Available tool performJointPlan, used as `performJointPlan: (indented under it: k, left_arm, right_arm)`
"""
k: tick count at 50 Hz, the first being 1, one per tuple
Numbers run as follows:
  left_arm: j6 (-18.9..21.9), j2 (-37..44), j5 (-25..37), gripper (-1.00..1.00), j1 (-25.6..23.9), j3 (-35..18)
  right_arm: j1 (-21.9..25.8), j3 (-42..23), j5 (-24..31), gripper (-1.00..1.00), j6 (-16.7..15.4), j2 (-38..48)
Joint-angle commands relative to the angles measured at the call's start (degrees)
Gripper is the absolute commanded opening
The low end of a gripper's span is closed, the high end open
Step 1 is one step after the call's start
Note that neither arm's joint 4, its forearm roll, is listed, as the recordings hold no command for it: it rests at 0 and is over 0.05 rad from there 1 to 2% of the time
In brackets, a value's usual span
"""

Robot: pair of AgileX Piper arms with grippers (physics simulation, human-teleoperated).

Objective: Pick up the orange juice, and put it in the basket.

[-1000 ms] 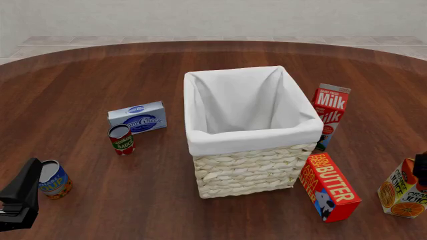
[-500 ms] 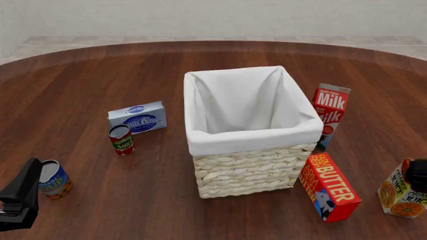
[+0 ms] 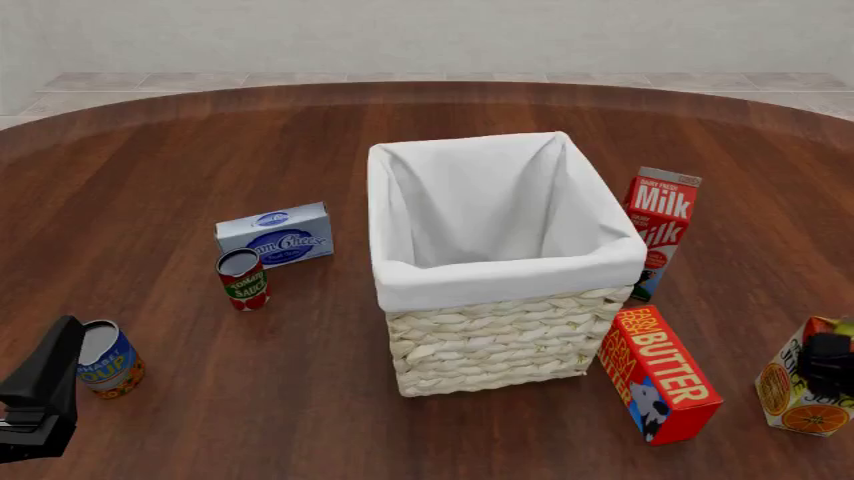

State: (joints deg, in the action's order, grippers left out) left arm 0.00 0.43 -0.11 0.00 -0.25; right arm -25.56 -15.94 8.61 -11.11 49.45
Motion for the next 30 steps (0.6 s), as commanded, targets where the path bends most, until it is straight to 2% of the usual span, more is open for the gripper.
performJointPlan:
  k: [1,4,5,20,30]
  left_arm:
    - [0.0,0.0,0.0,1.0,0.0,0.0]
    - [0.0,0.0,0.0,1.0,0.0,0.0]
    - [0.0,0.0,0.0,1.0,0.0,0.0]
    - [0.0,0.0,0.0,1.0,0.0,0.0]
    - [0.0,0.0,0.0,1.0,0.0,0.0]
  right_arm:
    - [0.25,1.01,-1.34,1.0,0.2,0.94]
    - [-0.1,1.05,-1.45,1.0,-0.48,0.72]
    - [0.32,0.9,-0.81,-1.0,-0.23,-0.03]
    - [0.71,-0.41,0.36,-1.0,-0.49,-1.08]
    - [0.9,-3.48,3.81,-1.0,-0.89,-3.3]
